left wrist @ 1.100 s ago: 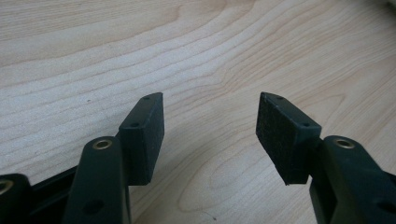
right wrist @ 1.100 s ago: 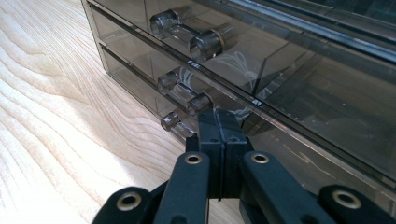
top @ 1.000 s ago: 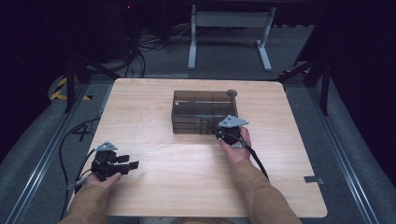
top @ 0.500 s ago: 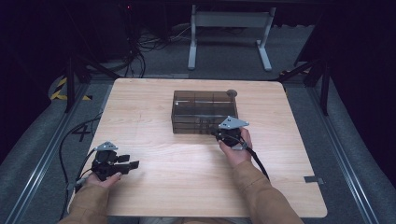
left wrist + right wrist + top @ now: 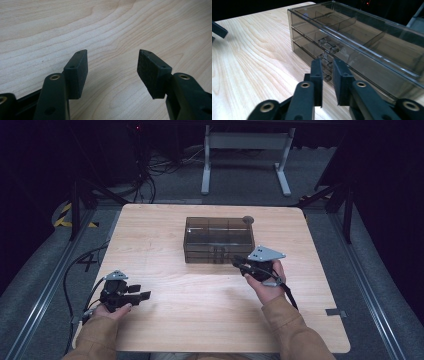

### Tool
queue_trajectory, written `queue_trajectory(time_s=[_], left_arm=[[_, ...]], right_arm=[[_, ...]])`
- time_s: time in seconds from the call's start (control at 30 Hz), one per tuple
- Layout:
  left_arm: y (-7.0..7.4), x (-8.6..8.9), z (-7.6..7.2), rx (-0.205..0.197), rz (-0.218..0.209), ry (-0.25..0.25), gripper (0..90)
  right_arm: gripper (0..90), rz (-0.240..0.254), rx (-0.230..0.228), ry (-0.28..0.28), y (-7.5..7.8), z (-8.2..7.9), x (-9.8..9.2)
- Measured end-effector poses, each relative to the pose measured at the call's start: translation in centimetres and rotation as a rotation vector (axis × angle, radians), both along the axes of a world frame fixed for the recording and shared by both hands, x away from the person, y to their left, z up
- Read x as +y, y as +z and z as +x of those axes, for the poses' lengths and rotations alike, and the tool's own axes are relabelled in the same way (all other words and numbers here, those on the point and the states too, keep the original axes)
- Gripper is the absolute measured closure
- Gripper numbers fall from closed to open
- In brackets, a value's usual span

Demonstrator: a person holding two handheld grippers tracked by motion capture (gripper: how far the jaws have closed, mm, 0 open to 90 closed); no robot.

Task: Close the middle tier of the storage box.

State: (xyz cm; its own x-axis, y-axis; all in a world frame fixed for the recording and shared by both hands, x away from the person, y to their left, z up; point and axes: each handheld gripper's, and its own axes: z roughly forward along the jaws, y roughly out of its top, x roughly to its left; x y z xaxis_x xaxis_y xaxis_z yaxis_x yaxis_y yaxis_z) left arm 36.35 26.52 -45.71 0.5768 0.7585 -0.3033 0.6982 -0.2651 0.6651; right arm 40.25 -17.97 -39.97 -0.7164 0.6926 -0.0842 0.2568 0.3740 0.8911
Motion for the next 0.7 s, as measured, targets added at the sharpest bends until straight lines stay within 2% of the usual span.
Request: queue_trajectory(time_s=[0.1, 0.23, 0.5, 0.7], left_arm=[[0.1, -0.1, 0.1, -0.005, -0.005, 0.000, 42.8], [0.1, -0.2, 0.2, -0.004, -0.005, -0.004, 42.8], [0.1, -0.3, 0.3, -0.003, -0.006, -0.009, 42.6], [0.1, -0.4, 0.3, -0.004, -0.007, -0.010, 42.6]], right_arm=[[71.8, 0.005, 0.007, 0.003, 0.5, -0.4, -0.8], [62.7, -0.017, 0.013, -0.006, 0.8, -0.8, -1.9], [53.5, -0.050, 0.035, 0.000, 0.9, -1.4, -3.9], [45.9, -0.069, 0.048, 0.043, 0.7, -1.6, -5.4]])
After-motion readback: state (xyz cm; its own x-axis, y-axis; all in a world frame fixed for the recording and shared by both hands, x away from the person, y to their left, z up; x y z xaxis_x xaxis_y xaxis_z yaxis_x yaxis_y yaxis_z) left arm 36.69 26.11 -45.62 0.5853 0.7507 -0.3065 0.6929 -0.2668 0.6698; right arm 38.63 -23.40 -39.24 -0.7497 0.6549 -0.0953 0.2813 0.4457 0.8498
